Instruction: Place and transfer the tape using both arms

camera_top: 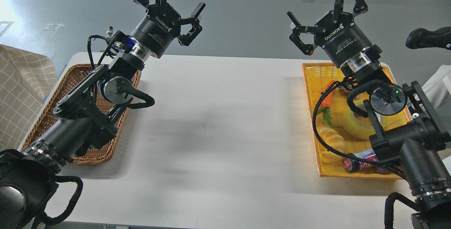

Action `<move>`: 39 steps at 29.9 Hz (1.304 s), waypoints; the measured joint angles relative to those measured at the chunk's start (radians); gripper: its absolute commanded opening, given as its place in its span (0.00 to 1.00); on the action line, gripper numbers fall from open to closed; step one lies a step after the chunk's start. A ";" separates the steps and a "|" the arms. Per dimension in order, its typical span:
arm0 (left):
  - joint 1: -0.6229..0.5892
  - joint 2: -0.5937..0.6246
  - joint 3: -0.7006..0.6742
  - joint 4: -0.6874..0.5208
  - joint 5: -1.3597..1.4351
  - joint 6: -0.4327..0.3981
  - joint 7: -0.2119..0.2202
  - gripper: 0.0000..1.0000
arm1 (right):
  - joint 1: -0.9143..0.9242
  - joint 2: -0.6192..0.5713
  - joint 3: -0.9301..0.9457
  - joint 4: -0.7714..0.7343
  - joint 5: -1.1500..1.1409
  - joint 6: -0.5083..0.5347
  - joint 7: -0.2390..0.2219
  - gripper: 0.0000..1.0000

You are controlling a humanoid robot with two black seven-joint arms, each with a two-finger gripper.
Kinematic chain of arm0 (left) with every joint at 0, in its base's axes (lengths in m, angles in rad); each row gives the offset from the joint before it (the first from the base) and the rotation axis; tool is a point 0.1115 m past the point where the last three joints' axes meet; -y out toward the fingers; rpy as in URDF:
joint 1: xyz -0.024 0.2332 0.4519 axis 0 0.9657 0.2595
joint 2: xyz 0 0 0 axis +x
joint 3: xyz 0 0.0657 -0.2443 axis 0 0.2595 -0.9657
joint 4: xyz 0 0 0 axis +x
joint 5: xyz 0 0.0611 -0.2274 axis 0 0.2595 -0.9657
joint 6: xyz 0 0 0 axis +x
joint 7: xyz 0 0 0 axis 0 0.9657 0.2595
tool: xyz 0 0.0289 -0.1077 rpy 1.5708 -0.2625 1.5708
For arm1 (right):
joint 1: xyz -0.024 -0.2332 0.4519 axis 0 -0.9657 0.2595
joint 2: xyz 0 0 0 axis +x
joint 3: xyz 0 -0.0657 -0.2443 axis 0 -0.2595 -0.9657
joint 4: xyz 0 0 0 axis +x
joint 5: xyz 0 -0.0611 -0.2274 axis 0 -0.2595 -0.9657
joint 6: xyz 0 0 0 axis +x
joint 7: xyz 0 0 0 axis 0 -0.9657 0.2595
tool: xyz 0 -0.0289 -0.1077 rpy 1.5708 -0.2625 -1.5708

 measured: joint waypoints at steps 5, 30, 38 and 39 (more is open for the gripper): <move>0.000 0.000 -0.001 0.000 0.000 0.000 0.000 0.98 | -0.001 0.000 0.000 0.002 -0.001 0.000 0.000 1.00; -0.001 0.003 -0.002 -0.002 0.000 0.000 -0.001 0.98 | 0.276 -0.391 -0.713 0.005 -0.056 0.001 0.005 1.00; -0.003 0.003 -0.002 -0.002 0.000 0.000 -0.001 0.98 | 0.425 -0.450 -0.886 0.009 -0.348 -0.002 0.006 1.00; -0.003 0.003 -0.002 -0.002 0.000 0.000 -0.001 0.98 | 0.435 -0.462 -0.894 0.011 -0.379 -0.001 0.006 1.00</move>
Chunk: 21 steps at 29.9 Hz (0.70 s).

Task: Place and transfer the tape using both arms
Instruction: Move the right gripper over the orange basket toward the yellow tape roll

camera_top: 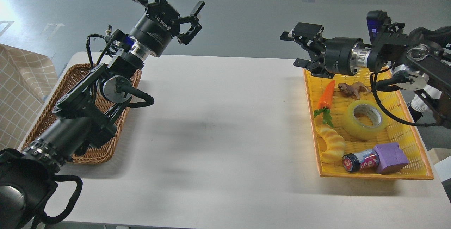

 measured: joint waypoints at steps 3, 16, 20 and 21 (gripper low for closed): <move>0.000 0.001 0.000 0.000 0.000 0.000 0.000 0.98 | 0.046 -0.040 -0.059 0.011 -0.089 0.001 -0.006 1.00; 0.000 -0.001 0.002 -0.001 0.000 0.000 0.002 0.98 | 0.160 -0.286 -0.293 0.155 -0.171 0.010 -0.044 1.00; 0.000 -0.001 0.002 -0.003 0.000 0.000 0.002 0.98 | 0.162 -0.324 -0.299 0.166 -0.207 0.010 -0.052 0.99; 0.000 0.000 0.002 -0.004 0.000 0.000 0.002 0.98 | 0.162 -0.332 -0.299 0.166 -0.229 0.010 -0.052 0.99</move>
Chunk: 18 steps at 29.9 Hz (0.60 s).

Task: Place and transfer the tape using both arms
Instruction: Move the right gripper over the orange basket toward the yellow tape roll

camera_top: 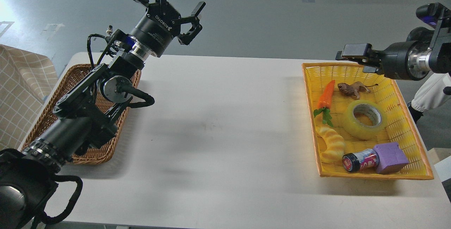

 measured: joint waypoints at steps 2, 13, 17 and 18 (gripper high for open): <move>0.000 0.000 0.000 -0.002 0.000 0.000 0.000 0.98 | -0.003 -0.010 -0.001 -0.001 -0.069 0.000 0.000 0.98; -0.001 -0.008 -0.001 -0.002 0.000 0.000 0.000 0.98 | -0.125 -0.019 -0.004 -0.023 -0.390 0.000 0.001 0.95; -0.002 -0.007 -0.002 -0.004 0.000 0.000 -0.001 0.98 | -0.178 -0.020 0.000 -0.039 -0.437 0.000 0.003 0.94; -0.003 -0.006 -0.002 -0.005 0.000 0.000 -0.001 0.98 | -0.193 -0.018 0.000 -0.042 -0.445 0.000 0.003 0.94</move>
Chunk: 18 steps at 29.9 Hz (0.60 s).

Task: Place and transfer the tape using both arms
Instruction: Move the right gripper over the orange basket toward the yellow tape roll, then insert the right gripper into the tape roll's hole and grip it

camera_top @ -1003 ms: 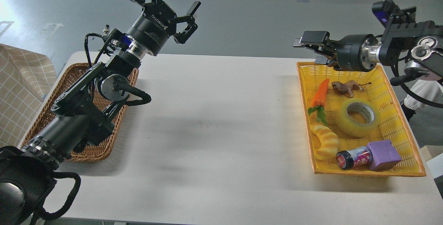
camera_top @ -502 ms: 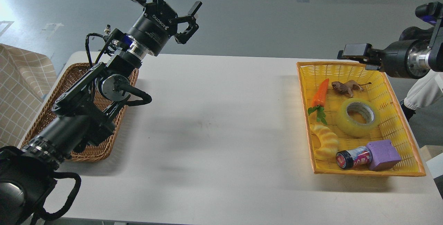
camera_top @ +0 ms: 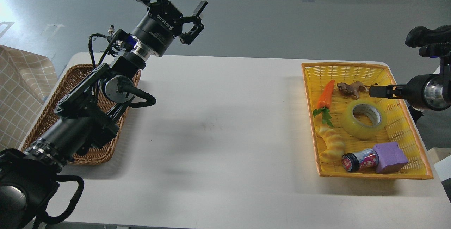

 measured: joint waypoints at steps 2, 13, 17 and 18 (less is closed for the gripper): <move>0.000 0.001 0.000 0.000 0.000 0.000 0.000 0.98 | -0.031 0.002 0.000 -0.008 -0.024 0.000 0.000 0.94; 0.000 -0.001 0.001 0.000 0.000 0.000 0.001 0.98 | -0.074 0.054 0.000 -0.088 -0.066 0.000 0.001 0.90; 0.001 0.000 0.000 0.000 0.000 0.000 0.001 0.98 | -0.075 0.067 0.000 -0.095 -0.067 0.000 0.002 0.89; 0.001 0.000 0.000 0.000 0.000 0.000 0.001 0.98 | -0.075 0.070 0.000 -0.097 -0.067 0.000 0.002 0.85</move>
